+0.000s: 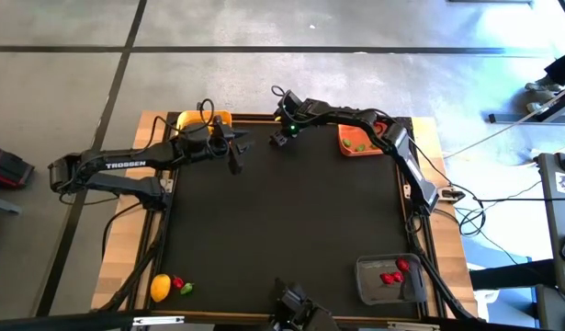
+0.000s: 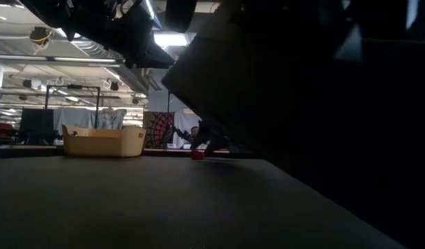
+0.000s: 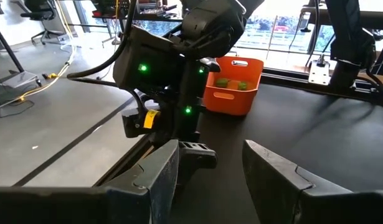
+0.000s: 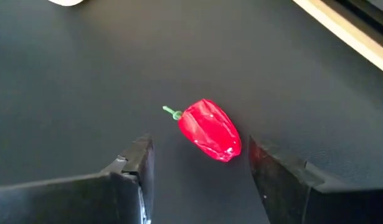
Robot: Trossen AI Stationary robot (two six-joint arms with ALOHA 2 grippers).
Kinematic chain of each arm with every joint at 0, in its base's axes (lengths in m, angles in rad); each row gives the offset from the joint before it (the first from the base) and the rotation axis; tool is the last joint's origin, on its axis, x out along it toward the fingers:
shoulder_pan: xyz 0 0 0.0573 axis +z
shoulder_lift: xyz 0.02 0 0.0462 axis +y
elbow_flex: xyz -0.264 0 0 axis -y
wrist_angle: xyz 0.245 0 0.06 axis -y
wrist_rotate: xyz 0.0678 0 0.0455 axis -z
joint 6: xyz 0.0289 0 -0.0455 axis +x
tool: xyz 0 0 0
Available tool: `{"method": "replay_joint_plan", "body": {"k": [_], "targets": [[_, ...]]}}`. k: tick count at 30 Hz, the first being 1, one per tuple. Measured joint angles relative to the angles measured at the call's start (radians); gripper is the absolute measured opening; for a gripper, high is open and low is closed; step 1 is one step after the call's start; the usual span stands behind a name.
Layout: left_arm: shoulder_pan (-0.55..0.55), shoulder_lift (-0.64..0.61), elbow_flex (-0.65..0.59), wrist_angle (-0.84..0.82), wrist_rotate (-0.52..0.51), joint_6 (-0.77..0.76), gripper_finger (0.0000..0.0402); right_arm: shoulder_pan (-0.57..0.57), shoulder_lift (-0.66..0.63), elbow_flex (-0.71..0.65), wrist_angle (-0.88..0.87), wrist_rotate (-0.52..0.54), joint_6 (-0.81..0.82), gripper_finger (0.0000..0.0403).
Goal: Sort produce into baskets
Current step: Put the top red chili pepper into the gray bin
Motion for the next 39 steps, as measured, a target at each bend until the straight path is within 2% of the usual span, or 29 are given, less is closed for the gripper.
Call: {"method": "replay_joint_plan", "body": {"k": [8, 13, 22, 27, 32, 39], "targets": [[0.000, 0.000, 0.000, 0.000, 0.000, -0.002, 0.0173, 0.000, 0.000, 0.000, 0.014, -0.025, -0.007, 0.0172], [0.000, 0.000, 0.000, 0.000, 0.000, -0.002, 0.0173, 0.000, 0.000, 0.000, 0.014, -0.027, -0.010, 0.0172], [0.000, 0.000, 0.000, 0.000, 0.000, 0.011, 0.0173, 0.007, -0.010, 0.000, 0.004, -0.043, -0.130, 0.0170], [0.003, 0.015, 0.002, 0.015, -0.003, 0.008, 0.0173, 0.009, -0.085, 0.002, -0.109, -0.029, -0.228, 0.0169], [0.004, 0.080, 0.002, 0.046, -0.006, 0.007, 0.0173, 0.008, -0.168, -0.017, -0.264, 0.048, -0.316, 0.0169], [0.036, 0.204, 0.036, 0.065, -0.008, 0.004, 0.0173, 0.006, -0.327, -0.173, -0.273, 0.148, -0.334, 0.0169]]}}
